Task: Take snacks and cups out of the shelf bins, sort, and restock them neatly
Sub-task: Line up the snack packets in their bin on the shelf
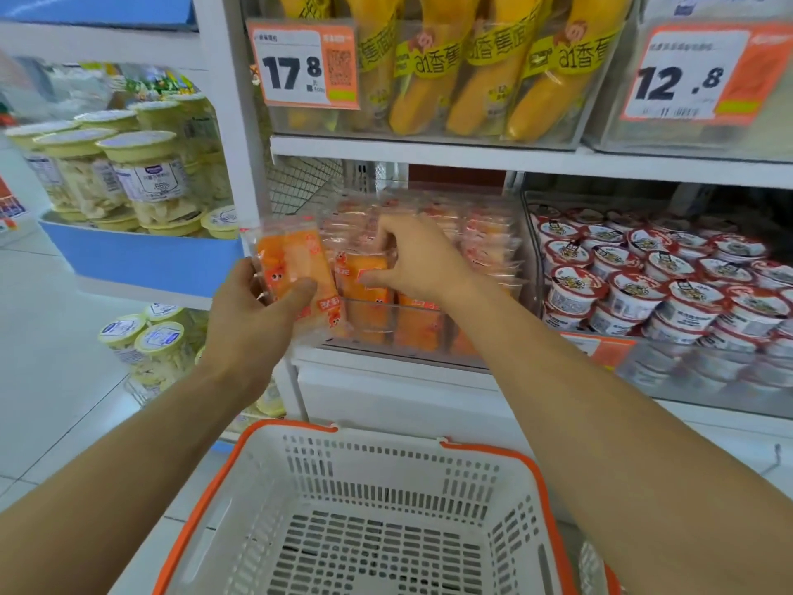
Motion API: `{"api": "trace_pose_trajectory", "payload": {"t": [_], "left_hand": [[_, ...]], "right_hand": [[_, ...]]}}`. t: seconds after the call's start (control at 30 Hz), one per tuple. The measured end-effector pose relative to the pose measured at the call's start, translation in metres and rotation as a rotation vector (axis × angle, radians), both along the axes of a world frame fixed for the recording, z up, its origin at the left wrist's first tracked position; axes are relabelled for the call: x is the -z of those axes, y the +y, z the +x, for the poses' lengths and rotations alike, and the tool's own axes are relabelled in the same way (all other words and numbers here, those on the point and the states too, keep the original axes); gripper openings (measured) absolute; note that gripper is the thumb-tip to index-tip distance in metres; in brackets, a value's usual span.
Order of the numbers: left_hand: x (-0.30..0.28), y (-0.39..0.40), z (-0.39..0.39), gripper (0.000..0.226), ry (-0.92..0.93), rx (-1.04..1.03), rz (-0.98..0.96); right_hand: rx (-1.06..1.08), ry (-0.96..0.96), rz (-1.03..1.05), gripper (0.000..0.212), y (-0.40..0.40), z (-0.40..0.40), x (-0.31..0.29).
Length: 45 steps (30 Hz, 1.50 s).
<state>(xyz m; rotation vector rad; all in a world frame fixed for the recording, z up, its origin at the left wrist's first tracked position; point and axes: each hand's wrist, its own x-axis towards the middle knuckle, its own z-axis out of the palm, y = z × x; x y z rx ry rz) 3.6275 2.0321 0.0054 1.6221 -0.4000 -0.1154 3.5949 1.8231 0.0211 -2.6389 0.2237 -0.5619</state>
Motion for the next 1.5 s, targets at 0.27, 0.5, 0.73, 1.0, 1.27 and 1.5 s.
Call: {"api": "trace_pose_trajectory", "payload": {"t": [0.27,0.5,0.73,1.0,1.27,1.5], "left_hand": [[-0.021,-0.020,-0.006,0.041,-0.140,0.111,0.035],[-0.023,-0.072,0.000,0.065,-0.537,0.384,0.333],[0.003,-0.075,0.040,0.041,-1.006,0.171,0.914],[-0.008,-0.070,0.058,0.042,-0.768,0.305,0.727],[0.005,-0.065,0.063,0.041,-0.993,0.315,0.862],[-0.008,-0.052,0.054,0.049,-0.970,0.411,0.890]], "right_hand": [[-0.162,0.110,0.285,0.054,-0.021,-0.041,-0.050],[-0.159,-0.129,0.332,0.034,-0.044,-0.073,-0.063],[-0.032,-0.049,0.146,0.037,-0.059,-0.077,-0.044],[0.004,0.034,-0.050,0.026,-0.040,-0.046,-0.001],[-0.049,0.179,-0.032,0.024,-0.030,-0.048,-0.016],[-0.055,0.338,-0.146,0.028,-0.028,-0.060,-0.033]]}}
